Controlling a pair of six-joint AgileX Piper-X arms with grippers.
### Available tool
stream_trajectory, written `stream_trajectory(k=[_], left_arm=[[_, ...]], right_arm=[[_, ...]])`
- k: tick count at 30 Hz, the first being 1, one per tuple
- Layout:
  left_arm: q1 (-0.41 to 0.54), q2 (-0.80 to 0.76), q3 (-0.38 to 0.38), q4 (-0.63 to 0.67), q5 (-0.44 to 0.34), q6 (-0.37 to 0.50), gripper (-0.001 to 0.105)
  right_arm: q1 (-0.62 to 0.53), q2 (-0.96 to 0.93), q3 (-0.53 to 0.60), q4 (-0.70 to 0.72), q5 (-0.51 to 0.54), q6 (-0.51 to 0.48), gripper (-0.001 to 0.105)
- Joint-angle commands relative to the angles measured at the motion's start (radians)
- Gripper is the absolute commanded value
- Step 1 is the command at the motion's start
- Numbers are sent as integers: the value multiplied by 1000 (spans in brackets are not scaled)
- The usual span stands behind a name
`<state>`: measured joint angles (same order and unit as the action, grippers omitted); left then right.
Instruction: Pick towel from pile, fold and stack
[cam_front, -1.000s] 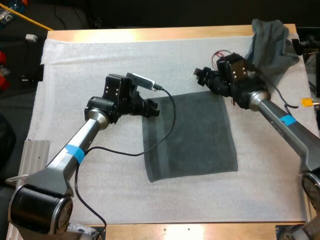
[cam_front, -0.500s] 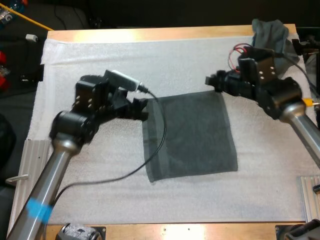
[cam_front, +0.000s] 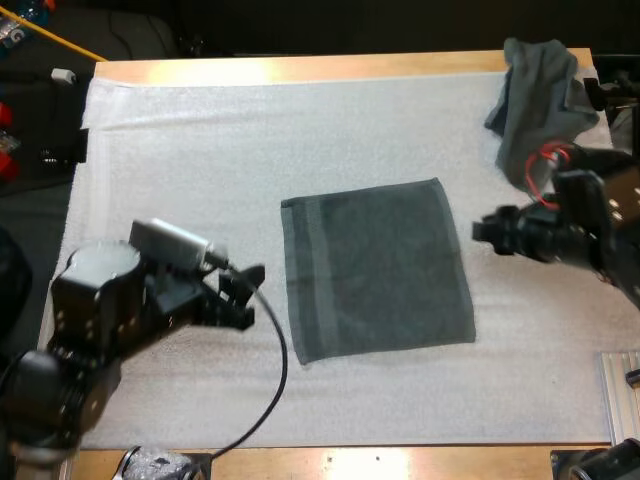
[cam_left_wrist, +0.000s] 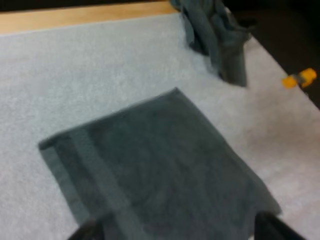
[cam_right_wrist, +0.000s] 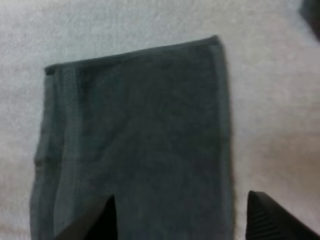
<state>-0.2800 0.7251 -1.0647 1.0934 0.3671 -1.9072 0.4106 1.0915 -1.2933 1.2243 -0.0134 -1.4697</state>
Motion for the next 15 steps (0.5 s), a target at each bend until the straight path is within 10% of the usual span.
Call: stream_trajectory(k=[1,15], left_arm=[[-5,-18,-9,29,5,-16,59],[-5,-140,-9,181,83,-47,59]], right_arm=[[2,-27,-7,38,19,-10,54],[2,-340,221,127,40,104,63]])
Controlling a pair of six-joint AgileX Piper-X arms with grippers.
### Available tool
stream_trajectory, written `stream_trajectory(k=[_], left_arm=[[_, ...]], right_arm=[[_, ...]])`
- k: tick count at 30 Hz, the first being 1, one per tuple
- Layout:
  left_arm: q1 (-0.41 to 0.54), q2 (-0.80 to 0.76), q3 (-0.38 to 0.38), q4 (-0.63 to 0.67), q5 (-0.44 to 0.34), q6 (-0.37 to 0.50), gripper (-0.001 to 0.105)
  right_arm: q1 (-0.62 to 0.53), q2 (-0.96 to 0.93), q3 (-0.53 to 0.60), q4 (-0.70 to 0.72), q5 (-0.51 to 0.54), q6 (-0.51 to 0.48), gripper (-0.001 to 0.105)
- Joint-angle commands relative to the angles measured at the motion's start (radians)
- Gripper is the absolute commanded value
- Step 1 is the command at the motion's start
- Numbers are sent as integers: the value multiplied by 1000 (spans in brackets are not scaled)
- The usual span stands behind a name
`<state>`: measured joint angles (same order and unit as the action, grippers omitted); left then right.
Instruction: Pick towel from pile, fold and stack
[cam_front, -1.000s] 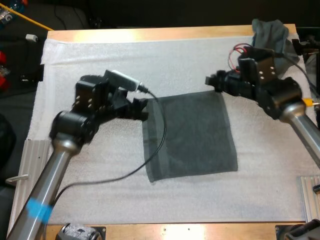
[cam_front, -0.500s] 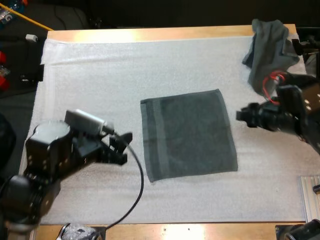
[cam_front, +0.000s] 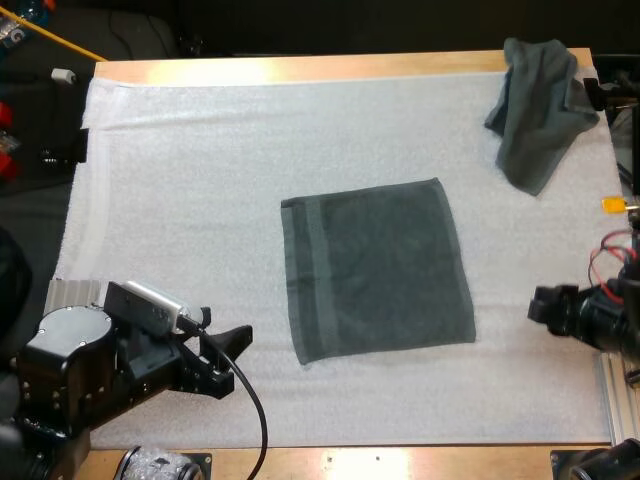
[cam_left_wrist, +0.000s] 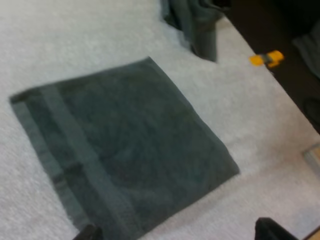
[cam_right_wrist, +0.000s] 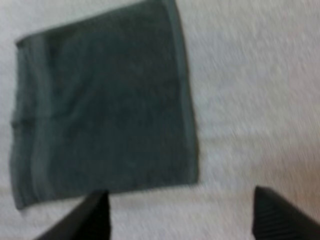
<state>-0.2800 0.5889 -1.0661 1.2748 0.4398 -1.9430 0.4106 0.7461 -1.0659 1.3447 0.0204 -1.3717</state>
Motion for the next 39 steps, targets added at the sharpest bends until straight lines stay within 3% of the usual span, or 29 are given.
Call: stream_trajectory(k=[1,6,10,22,30,39], left_arm=[[-5,-4,-7,3,15,-12,59],[-5,-4,-7,6,35,-12,59],[-5,-4,-7,6,36,-12,59],[-5,-4,34,81,37,-12,59],[-5,-4,119,121,82,-12,59],[-5,-4,123,121,114,-12,59]], right_arm=[[2,-6,23,6,6,6,68],[2,-17,141,-53,5,6,72],[2,-2,256,-178,-17,6,72],[2,154,521,-548,-237,75,72],[2,338,548,-673,-250,95,63],[0,517,548,-740,-250,119,60]])
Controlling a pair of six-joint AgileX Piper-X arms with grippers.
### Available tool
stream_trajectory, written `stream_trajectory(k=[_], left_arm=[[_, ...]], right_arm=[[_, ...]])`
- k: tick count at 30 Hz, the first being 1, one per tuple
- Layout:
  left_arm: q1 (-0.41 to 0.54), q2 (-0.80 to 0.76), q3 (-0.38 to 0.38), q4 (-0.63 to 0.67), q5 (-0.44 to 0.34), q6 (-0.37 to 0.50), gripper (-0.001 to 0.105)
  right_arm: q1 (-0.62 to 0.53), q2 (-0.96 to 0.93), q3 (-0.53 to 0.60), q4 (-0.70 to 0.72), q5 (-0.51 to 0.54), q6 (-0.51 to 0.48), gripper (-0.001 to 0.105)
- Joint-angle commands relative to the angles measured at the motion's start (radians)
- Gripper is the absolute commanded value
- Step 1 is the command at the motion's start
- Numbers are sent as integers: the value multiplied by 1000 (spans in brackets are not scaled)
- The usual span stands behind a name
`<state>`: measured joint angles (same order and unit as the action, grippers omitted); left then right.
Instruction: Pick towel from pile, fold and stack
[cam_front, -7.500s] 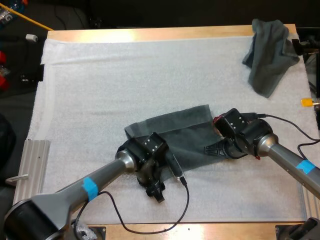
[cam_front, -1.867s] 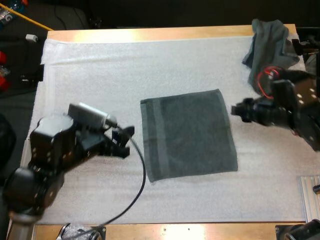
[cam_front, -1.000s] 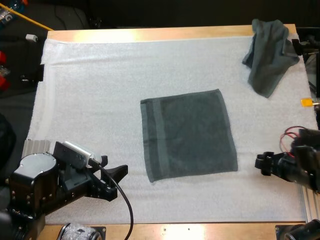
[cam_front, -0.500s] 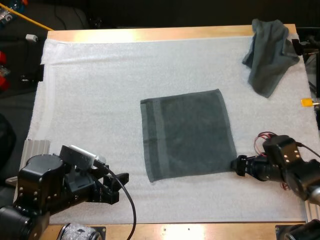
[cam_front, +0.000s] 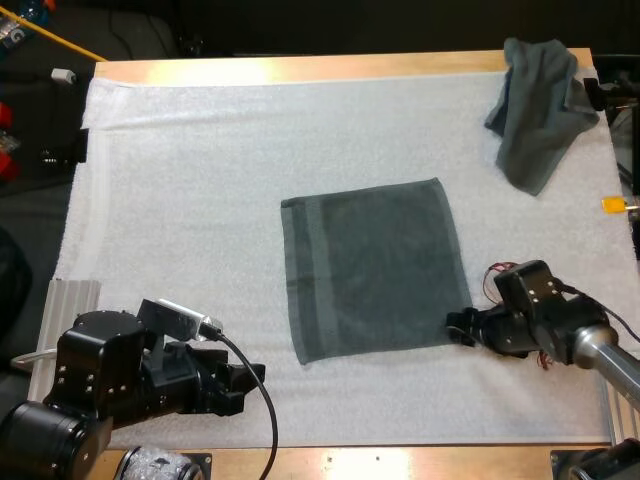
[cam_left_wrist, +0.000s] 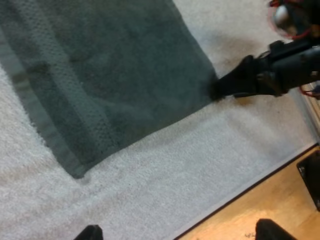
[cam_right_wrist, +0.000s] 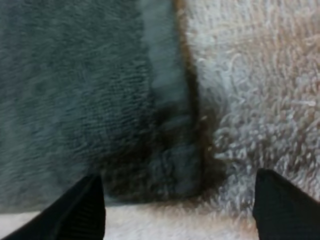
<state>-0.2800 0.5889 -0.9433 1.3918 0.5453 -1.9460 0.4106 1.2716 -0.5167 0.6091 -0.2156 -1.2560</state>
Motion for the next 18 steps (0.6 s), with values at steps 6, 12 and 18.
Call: stream_trajectory(k=[6,12,18], left_arm=[[-5,-4,0,4,11,-9,59],[-5,-4,0,2,11,-9,59],[-5,-4,0,0,11,-1,59]], right_arm=[[0,49,-1,-5,-14,4,40],[0,51,-1,-5,-11,4,22],[0,51,-1,-42,-6,4,8]])
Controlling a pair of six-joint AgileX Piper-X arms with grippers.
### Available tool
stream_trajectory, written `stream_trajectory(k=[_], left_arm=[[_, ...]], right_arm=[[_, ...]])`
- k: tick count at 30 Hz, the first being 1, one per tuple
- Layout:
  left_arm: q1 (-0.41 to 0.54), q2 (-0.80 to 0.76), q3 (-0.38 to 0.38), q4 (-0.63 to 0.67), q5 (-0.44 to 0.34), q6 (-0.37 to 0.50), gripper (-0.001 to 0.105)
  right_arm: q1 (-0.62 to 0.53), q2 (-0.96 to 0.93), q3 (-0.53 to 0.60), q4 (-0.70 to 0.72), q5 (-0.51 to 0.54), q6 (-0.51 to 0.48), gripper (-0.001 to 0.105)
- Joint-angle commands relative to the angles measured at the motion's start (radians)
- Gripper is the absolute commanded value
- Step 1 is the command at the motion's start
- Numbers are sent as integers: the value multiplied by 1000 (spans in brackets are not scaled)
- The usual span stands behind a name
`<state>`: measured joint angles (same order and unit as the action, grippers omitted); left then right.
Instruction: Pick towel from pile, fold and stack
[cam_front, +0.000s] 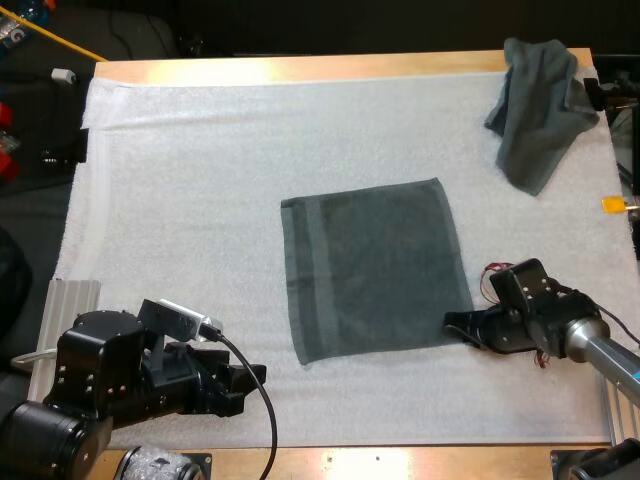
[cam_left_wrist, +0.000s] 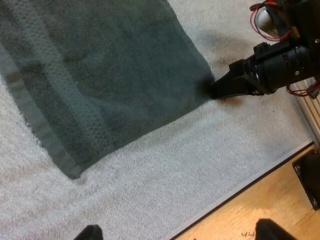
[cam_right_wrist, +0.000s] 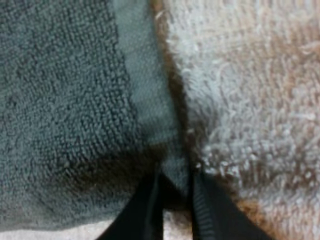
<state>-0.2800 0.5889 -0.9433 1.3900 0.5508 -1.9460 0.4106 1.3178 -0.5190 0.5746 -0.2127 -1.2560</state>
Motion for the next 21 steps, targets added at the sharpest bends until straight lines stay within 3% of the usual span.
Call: stream_trajectory(k=[1,4,14,21], left_arm=[[-5,-4,0,2,6,-1,59],[-5,-4,0,2,6,5,59],[-5,-4,2,-24,6,21,59],[-5,-4,82,-82,14,18,59]], right_arm=[[0,5,1,-11,-9,4,5],[0,5,1,-11,-9,4,0],[2,-90,-5,-7,-11,4,0],[2,-228,-5,58,-9,4,0]])
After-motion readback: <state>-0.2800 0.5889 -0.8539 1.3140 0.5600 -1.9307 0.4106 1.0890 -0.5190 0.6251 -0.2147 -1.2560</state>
